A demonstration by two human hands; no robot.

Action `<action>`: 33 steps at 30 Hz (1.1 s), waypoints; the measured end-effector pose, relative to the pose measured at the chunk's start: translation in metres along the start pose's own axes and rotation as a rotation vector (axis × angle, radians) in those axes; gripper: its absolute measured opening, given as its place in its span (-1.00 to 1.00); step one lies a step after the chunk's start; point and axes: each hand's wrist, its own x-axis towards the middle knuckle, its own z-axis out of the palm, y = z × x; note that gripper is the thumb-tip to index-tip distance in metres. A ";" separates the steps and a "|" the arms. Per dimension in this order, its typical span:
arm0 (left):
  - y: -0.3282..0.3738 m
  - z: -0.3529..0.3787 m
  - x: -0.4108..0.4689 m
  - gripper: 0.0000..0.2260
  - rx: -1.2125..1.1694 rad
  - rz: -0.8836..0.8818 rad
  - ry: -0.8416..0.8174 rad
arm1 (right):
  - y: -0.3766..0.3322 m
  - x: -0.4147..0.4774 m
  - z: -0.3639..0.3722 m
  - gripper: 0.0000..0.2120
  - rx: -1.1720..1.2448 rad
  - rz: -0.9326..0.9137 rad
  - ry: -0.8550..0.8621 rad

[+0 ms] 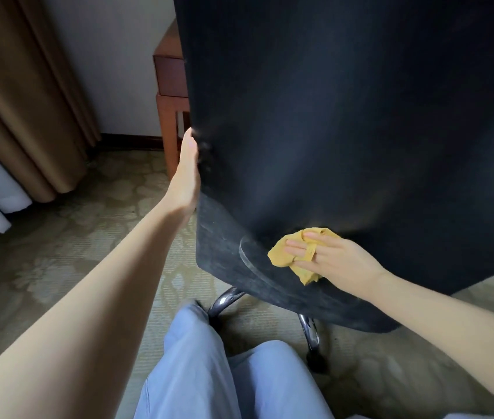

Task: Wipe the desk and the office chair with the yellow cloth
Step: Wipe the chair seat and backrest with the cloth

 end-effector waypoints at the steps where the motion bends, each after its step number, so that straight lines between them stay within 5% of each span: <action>1: -0.002 0.000 -0.001 -0.55 0.020 0.019 -0.005 | 0.006 -0.005 -0.003 -0.36 0.009 0.030 0.024; 7: -0.006 -0.004 -0.009 -0.52 0.129 -0.008 0.036 | 0.048 -0.024 -0.037 -0.35 -0.227 0.230 0.360; 15: -0.003 -0.011 -0.017 -0.67 0.272 -0.004 0.018 | 0.067 -0.005 -0.081 -0.43 -0.165 0.405 0.540; 19: -0.003 -0.017 -0.014 -0.53 0.296 -0.025 0.031 | 0.058 0.017 -0.094 -0.46 -0.126 0.427 0.581; 27: 0.000 -0.022 -0.006 -0.44 0.204 -0.128 0.023 | 0.034 0.060 -0.099 -0.47 -0.012 0.395 0.543; 30: 0.001 -0.019 -0.006 -0.40 0.210 -0.126 0.019 | 0.009 0.083 -0.090 -0.43 -0.075 0.160 0.318; 33: -0.002 -0.018 -0.006 -0.42 0.222 -0.118 0.000 | -0.015 0.092 -0.082 -0.38 0.084 0.155 0.169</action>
